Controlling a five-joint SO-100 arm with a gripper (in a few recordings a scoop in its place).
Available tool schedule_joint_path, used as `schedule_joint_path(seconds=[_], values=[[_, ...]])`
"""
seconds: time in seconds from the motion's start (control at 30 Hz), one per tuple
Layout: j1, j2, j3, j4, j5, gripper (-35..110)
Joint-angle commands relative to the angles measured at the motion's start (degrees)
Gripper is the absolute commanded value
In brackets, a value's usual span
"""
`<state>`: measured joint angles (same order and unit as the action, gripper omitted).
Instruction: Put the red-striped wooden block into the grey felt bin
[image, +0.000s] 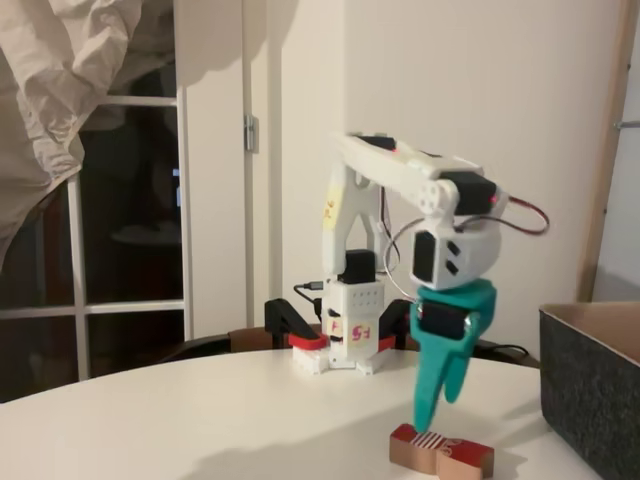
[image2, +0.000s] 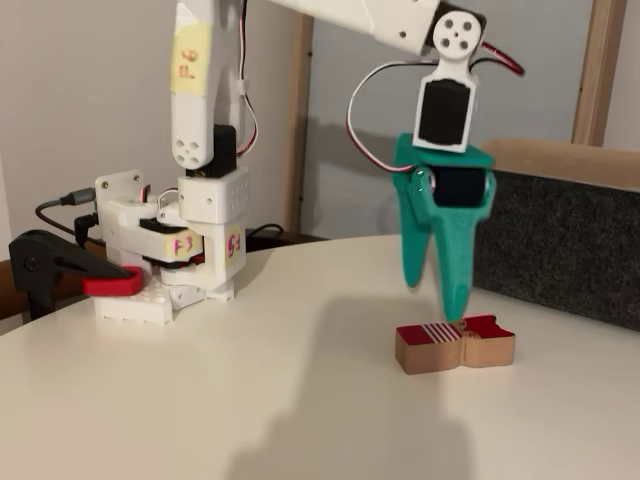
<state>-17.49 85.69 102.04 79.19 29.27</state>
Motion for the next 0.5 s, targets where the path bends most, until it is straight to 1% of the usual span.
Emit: schedule_joint_path(seconds=[0.0,0.27,0.47], values=[[-1.1,-1.0,-2.1,-1.6,0.2,34],[-0.1,-4.7,-2.4,-7.7,1.8,35],[2.2,-6.7,-2.3,-10.5,4.0,35]])
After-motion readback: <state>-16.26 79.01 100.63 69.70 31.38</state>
